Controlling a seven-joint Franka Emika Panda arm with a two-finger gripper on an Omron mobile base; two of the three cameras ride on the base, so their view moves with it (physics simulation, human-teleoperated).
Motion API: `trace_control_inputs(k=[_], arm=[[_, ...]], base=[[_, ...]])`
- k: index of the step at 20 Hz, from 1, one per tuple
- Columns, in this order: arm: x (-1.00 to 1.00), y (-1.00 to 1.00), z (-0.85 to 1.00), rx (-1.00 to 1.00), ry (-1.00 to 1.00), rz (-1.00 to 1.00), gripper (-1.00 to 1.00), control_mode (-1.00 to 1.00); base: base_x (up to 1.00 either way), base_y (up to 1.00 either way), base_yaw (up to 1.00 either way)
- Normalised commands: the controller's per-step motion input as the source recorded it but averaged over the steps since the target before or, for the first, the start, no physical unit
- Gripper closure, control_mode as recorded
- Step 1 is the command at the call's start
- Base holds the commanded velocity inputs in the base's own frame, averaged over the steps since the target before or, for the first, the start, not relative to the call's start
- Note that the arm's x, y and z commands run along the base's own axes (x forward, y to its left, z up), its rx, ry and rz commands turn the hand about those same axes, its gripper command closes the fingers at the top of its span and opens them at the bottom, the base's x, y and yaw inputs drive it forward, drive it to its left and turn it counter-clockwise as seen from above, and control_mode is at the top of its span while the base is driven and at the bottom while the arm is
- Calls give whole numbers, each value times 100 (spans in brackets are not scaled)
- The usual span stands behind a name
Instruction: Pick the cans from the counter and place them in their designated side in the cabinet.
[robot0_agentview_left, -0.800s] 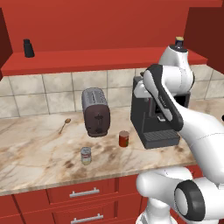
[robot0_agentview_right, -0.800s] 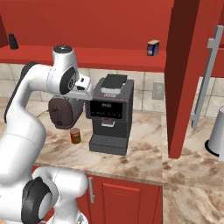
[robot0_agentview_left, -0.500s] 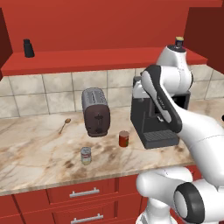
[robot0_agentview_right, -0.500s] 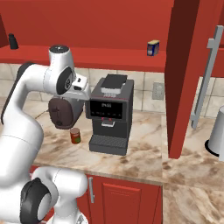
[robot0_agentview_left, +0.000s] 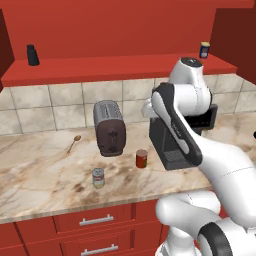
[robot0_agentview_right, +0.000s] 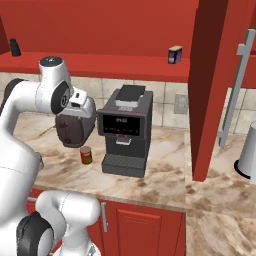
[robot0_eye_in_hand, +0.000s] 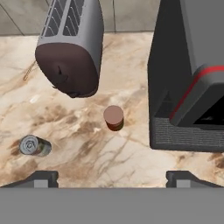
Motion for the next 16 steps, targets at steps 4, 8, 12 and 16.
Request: trace_control_inputs(k=[4,8,12,16], arm=[[0,11,-25,-8,-5,0,-100,-100],[4,1,-17,-5,-6,0,-100,-100],[10,0,-9,-1,-5,1,-100,-100],[6,2,-11,0,-2,4,-100,-100]], base=[[0,0,0],[0,0,0],[0,0,0],[0,0,0]])
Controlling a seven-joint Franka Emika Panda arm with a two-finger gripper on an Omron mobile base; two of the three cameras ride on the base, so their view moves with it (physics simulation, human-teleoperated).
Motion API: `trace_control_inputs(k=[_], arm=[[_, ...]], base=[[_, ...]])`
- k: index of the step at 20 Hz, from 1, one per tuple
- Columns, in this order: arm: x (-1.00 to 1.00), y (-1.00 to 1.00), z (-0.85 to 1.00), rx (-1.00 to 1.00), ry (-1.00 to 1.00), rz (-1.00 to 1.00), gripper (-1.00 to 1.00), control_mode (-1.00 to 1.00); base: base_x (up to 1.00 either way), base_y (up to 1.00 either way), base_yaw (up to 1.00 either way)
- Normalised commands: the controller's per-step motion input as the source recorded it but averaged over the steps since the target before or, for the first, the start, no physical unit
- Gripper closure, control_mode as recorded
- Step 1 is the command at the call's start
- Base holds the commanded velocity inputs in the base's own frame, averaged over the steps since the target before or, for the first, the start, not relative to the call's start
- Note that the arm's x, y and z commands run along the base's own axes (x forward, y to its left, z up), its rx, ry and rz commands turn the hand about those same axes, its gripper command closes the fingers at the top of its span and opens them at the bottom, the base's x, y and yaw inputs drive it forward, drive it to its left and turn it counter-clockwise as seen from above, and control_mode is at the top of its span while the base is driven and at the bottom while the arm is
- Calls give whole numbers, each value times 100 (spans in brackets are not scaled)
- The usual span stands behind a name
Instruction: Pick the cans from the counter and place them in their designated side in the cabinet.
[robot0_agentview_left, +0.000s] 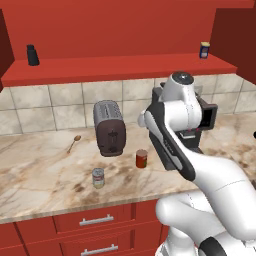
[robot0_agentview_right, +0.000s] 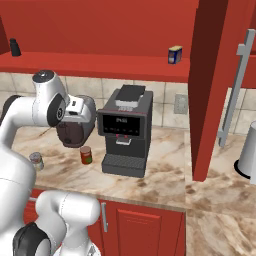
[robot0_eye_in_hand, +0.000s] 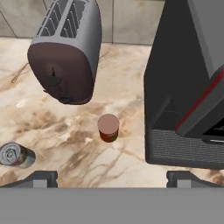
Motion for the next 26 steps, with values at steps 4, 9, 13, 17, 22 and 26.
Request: trace_control_inputs(k=[4,9,13,17,22,26], arm=[[9,7,-14,0,0,3,-100,-100],[7,6,-15,0,1,2,-100,-100],[3,3,-21,0,2,0,-100,-100],[2,0,-24,0,2,1,-100,-100],[4,0,-22,0,1,1,-100,-100],[5,1,-18,0,1,1,-100,-100]], base=[[0,0,0],[0,0,0],[0,0,0],[0,0,0],[0,0,0],[0,0,0]])
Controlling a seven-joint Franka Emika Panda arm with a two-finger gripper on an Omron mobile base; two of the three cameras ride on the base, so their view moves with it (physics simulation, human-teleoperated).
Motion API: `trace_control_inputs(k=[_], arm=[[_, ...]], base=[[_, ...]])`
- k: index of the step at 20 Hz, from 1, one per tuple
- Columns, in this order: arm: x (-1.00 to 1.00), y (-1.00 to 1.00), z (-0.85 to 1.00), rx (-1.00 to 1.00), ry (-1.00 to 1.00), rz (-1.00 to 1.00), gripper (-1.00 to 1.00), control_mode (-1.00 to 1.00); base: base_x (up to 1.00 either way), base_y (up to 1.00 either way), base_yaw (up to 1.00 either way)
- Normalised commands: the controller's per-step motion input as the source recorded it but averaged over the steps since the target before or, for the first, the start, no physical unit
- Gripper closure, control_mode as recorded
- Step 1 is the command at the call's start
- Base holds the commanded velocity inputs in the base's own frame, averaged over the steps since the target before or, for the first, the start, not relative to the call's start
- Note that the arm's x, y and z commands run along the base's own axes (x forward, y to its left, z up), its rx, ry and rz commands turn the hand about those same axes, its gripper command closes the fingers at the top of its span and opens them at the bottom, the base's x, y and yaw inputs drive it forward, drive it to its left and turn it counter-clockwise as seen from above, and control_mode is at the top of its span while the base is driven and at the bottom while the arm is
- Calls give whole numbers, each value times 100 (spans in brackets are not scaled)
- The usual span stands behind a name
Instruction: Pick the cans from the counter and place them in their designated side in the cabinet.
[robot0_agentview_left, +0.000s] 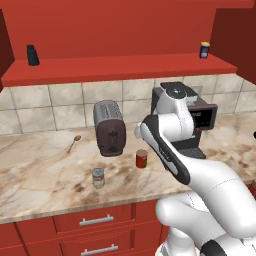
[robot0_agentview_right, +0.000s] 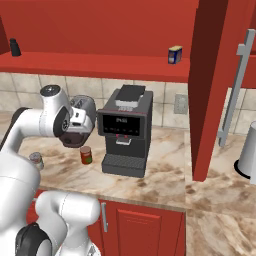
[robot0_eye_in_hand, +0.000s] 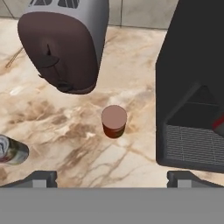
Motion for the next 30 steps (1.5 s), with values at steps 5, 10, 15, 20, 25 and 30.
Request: trace_control_inputs(k=[5,10,15,20,25,30], arm=[[6,3,-18,0,1,1,-100,-100],[6,3,-16,0,1,0,-100,-100],[8,1,-15,0,1,0,-100,-100],[11,0,-17,0,2,0,-100,-100],[14,0,-18,0,2,0,-100,-100],[12,0,-17,0,2,0,-100,-100]], base=[[0,0,0],[0,0,0],[0,0,0],[0,0,0],[0,0,0],[0,0,0]])
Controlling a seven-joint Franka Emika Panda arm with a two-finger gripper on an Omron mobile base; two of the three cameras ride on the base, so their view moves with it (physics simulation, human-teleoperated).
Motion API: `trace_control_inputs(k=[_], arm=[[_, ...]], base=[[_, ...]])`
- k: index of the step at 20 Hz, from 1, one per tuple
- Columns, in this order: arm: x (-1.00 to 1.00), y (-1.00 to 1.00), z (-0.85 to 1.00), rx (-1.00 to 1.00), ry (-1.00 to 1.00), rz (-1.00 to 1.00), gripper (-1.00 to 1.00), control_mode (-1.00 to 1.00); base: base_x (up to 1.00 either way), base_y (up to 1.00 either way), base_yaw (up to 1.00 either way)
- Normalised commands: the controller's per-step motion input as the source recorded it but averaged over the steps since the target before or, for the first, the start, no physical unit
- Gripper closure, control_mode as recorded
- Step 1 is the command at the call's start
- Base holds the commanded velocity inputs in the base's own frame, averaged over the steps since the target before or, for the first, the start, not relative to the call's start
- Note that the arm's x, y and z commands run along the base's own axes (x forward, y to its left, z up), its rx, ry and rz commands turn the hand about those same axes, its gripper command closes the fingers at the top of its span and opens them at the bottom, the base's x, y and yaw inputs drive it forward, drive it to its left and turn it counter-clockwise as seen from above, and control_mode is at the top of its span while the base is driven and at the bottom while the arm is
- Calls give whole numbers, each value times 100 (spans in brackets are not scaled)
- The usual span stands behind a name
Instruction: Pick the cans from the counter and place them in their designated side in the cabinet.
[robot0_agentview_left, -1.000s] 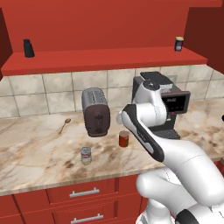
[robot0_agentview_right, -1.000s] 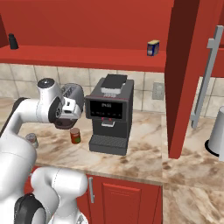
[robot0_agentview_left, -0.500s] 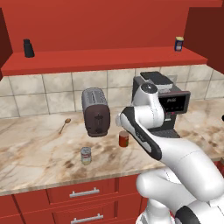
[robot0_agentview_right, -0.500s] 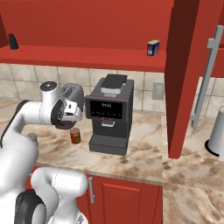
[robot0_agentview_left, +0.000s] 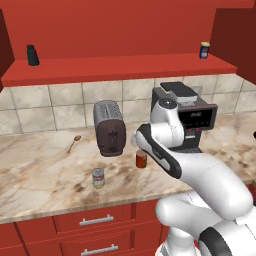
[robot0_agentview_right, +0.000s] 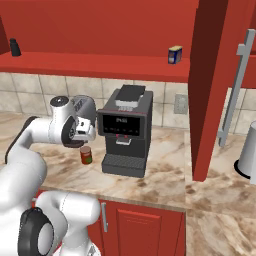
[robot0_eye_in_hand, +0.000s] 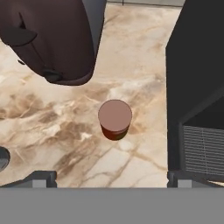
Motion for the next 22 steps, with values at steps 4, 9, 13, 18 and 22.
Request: trace_control_inputs(k=[4,9,13,18,22], arm=[[10,1,-17,0,3,0,-100,-100],[10,0,-19,0,3,0,-100,-100],[11,0,-19,0,3,0,-100,-100],[13,1,-17,0,3,0,-100,-100],[14,1,-15,0,3,0,-100,-100]], base=[[0,0,0],[0,0,0],[0,0,0],[0,0,0],[0,0,0]])
